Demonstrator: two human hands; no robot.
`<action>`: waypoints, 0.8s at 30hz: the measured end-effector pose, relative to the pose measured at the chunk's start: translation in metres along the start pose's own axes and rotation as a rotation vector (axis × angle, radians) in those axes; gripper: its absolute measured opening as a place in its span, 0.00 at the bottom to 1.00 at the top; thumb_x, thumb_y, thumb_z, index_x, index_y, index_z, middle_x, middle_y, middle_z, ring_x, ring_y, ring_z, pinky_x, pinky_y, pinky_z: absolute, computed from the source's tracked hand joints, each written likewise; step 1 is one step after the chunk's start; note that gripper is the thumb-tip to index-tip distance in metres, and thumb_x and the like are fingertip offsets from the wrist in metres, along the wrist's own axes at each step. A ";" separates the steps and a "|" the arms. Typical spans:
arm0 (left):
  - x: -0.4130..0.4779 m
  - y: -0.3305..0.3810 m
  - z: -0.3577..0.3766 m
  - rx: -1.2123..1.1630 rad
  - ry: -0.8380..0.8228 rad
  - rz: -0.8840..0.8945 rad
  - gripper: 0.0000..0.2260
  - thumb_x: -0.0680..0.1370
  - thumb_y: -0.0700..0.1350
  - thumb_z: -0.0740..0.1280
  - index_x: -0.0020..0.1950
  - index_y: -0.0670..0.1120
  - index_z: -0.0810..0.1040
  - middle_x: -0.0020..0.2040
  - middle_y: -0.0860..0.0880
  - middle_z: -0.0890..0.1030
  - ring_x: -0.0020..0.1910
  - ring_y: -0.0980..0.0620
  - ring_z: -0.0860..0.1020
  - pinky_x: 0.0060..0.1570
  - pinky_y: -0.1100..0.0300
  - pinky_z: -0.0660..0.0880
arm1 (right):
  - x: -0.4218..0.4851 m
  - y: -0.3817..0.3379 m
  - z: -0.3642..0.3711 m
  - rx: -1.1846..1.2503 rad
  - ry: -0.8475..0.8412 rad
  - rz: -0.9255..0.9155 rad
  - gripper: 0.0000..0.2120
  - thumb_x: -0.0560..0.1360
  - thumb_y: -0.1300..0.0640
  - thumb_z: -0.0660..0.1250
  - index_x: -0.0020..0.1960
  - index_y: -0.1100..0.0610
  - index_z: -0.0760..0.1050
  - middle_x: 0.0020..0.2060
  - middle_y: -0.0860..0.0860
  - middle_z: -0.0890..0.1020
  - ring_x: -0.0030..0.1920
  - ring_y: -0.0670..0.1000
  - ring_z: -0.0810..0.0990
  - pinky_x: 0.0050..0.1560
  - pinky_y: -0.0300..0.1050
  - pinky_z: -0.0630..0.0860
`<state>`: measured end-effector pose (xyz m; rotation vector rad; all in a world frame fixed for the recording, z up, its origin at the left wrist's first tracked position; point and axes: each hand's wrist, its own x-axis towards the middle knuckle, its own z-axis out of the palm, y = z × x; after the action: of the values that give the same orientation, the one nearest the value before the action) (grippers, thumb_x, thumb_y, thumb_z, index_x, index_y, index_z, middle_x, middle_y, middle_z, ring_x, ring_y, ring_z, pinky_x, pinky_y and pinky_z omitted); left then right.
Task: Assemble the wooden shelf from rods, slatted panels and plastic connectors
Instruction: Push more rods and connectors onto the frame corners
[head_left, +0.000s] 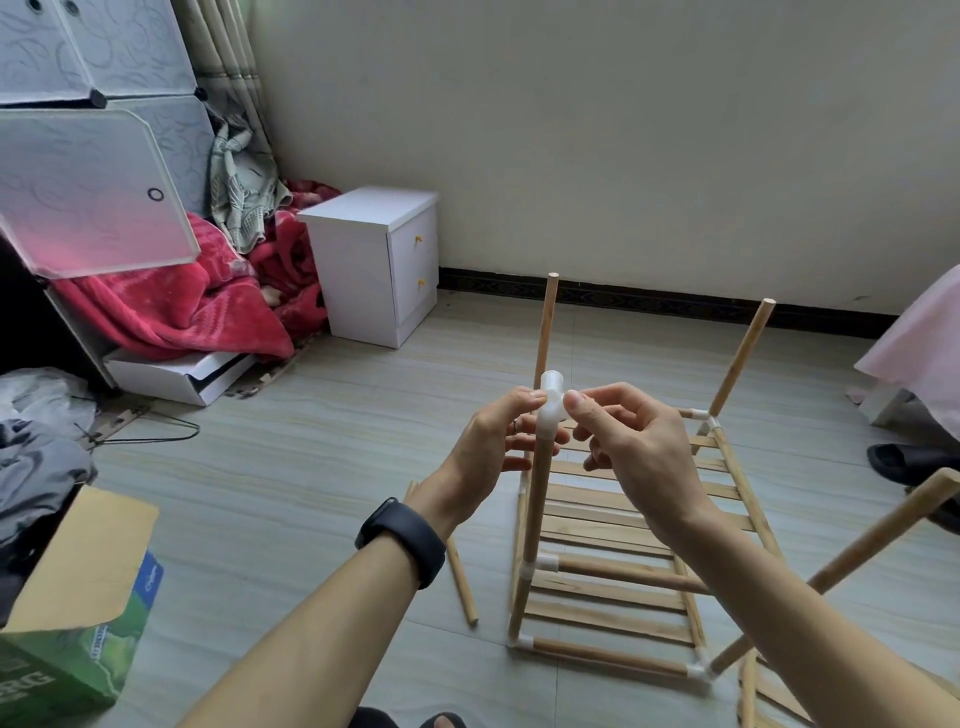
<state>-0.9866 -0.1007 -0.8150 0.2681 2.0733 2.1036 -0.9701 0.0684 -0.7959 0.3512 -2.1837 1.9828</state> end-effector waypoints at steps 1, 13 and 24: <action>-0.001 0.000 0.000 -0.002 0.000 -0.004 0.24 0.76 0.65 0.59 0.59 0.50 0.80 0.48 0.48 0.86 0.49 0.50 0.84 0.54 0.51 0.76 | 0.000 0.001 0.000 -0.003 -0.006 0.000 0.17 0.73 0.44 0.71 0.51 0.58 0.81 0.37 0.47 0.84 0.36 0.46 0.83 0.35 0.41 0.79; -0.027 -0.066 -0.087 0.122 0.317 -0.299 0.19 0.81 0.59 0.63 0.58 0.44 0.80 0.52 0.46 0.85 0.47 0.50 0.82 0.46 0.56 0.74 | -0.006 0.111 -0.011 -0.899 -0.607 0.167 0.39 0.66 0.21 0.63 0.71 0.40 0.68 0.70 0.45 0.72 0.65 0.43 0.72 0.63 0.43 0.74; -0.169 -0.298 -0.178 0.721 0.294 -1.066 0.08 0.80 0.49 0.62 0.57 0.49 0.73 0.65 0.45 0.73 0.60 0.44 0.75 0.59 0.53 0.73 | -0.014 0.185 0.032 -1.236 -0.663 0.163 0.35 0.75 0.28 0.41 0.78 0.37 0.61 0.80 0.55 0.56 0.78 0.61 0.59 0.76 0.59 0.58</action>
<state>-0.8675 -0.3109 -1.1167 -0.9071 2.2447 0.7821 -1.0083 0.0534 -0.9795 0.6536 -3.3546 0.2103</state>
